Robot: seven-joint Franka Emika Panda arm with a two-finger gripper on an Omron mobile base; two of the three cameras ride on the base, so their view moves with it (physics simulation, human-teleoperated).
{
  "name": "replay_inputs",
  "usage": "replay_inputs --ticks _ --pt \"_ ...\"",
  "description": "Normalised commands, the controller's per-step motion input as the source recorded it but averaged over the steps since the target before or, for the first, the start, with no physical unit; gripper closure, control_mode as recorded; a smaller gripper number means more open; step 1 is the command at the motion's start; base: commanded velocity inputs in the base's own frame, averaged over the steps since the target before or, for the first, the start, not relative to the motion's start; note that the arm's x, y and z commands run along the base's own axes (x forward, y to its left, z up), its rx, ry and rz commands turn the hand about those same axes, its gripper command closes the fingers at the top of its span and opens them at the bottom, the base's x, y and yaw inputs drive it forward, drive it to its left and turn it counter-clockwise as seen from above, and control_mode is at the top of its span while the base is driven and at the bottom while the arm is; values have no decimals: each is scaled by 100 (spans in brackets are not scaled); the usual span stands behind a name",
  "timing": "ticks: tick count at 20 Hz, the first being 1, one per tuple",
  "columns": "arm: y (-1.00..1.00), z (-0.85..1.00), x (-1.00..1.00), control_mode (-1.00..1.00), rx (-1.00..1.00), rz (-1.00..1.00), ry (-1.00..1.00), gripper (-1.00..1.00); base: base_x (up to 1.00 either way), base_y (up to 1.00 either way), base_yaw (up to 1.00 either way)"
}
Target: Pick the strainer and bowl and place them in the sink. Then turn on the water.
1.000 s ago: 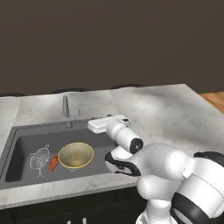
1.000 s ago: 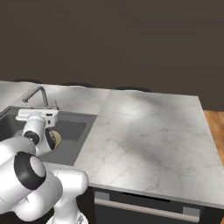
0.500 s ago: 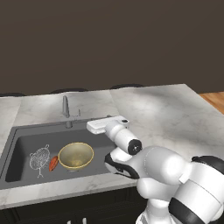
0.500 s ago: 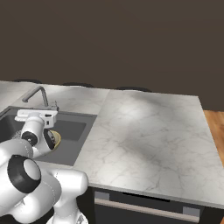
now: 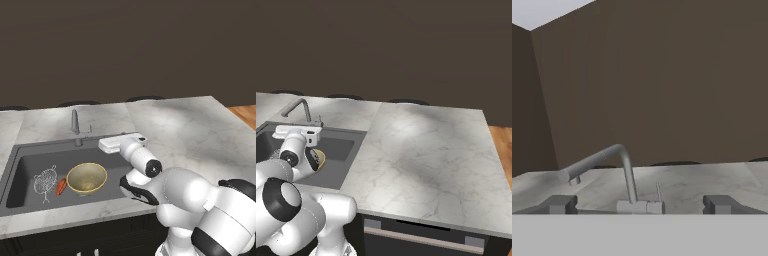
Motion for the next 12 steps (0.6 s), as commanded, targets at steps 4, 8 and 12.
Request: replay_inputs --ticks 4,8,12 --pt "0 0 0 -100 0 0 1 -100 0 0 0" --pt "0 0 0 -100 0 0 0 -100 0 0 0" --pt "0 0 0 -100 0 0 0 -100 0 0 0"
